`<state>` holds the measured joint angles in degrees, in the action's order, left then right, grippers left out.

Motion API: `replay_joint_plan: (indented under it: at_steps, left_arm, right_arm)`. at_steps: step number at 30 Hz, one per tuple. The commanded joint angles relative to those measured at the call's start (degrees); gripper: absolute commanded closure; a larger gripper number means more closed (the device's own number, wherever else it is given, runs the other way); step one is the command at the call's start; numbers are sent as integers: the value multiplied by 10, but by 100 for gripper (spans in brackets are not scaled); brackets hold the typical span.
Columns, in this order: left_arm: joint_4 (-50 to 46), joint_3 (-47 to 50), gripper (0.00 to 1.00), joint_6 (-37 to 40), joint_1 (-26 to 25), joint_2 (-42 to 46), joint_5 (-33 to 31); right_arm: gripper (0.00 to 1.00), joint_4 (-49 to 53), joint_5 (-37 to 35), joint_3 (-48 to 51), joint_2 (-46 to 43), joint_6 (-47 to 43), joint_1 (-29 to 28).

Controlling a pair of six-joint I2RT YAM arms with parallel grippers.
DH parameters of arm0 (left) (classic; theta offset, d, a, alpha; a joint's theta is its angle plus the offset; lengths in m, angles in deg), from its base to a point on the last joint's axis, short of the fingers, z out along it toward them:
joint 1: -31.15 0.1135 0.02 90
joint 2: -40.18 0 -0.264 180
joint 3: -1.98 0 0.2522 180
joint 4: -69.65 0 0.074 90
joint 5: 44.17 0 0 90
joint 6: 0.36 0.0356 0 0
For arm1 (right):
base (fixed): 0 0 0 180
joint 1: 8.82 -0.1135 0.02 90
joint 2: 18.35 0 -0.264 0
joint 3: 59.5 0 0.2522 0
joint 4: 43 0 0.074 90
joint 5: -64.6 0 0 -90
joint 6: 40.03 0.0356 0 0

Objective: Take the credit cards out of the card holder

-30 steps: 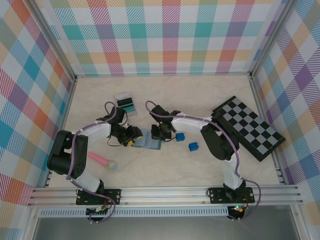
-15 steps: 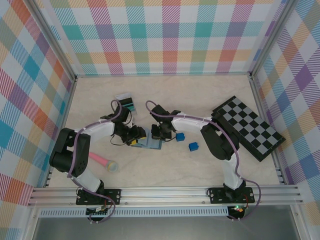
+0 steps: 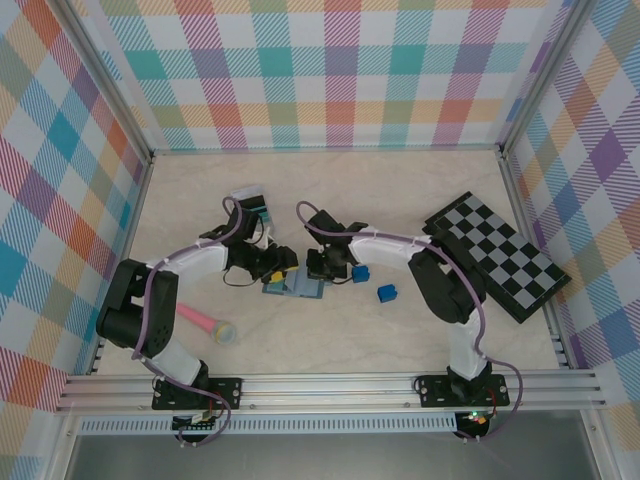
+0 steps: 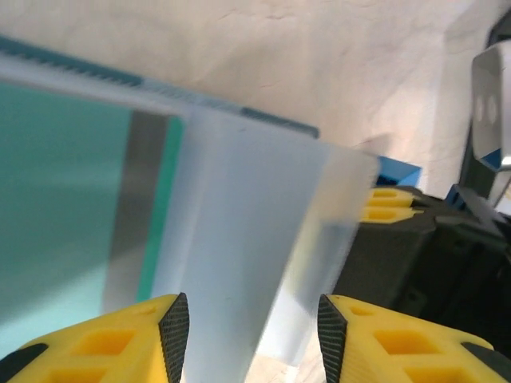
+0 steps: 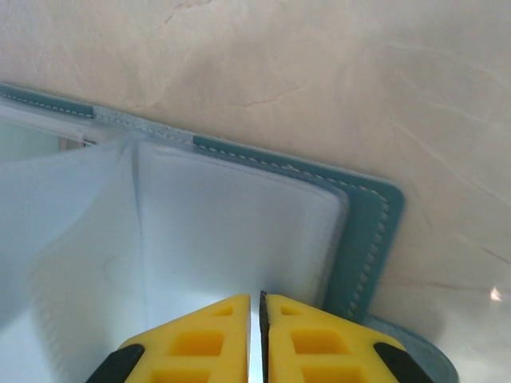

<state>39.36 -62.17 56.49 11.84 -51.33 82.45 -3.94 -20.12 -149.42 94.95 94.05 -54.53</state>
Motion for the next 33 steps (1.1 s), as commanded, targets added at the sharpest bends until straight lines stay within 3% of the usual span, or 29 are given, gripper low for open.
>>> replay_joint_plan:
  at_steps: [1,9,14,20,26,30,33]
  left_arm:
    - [57,12,50,-30,-15,15,37]
    - [95,5,47,-55,-49,-19,36]
    - [93,-2,43,-58,-59,-42,12]
    - [45,-12,50,-48,-42,-6,-36]
    - [-44,-5,56,-7,7,61,-108]
    - [-68,20,62,-9,38,85,-168]
    - [-61,36,65,-21,45,75,-171]
  right_arm:
    - [86,-8,-36,21,-51,-6,4]
    - [84,-30,-96,79,-120,17,5]
    - [83,-40,-89,82,-125,15,5]
    - [86,-57,-28,68,-99,0,5]
    - [87,-118,69,64,-74,-12,5]
    - [87,-135,115,48,-45,1,3]
    - [87,-146,145,30,-14,14,3]
